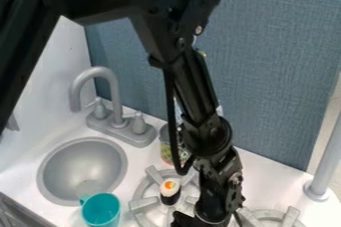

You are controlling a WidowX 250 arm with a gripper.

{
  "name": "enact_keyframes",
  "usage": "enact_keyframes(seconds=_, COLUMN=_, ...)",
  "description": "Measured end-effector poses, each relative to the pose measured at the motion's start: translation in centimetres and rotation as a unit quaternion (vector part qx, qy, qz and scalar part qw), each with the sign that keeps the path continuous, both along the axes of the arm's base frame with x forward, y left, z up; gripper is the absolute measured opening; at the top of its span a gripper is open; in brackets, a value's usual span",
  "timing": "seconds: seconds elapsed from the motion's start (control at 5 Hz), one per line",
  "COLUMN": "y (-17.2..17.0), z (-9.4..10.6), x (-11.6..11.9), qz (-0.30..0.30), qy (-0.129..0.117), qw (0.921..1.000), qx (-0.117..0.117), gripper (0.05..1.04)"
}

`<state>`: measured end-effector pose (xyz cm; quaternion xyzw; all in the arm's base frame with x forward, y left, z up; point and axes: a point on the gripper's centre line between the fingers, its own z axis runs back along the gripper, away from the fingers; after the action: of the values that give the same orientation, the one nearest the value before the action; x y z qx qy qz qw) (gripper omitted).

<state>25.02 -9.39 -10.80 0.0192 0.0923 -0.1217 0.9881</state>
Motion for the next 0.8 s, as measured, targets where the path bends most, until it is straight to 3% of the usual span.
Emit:
enact_keyframes(seconds=0.4, y=0.1, z=-0.5, x=-0.1, qz=0.015, qy=0.011, qw=0.9995, qx=0.028, gripper=0.399)
enact_keyframes(seconds=0.6, y=0.4, z=-0.2, x=-1.2, qz=0.015, qy=0.014, qw=0.9994, qx=0.026, gripper=0.24)
enact_keyframes(seconds=0.8, y=-0.7, z=2.1, x=-0.6, qz=0.007, qy=-0.02, qw=0.9997, qx=0.015, gripper=0.169)
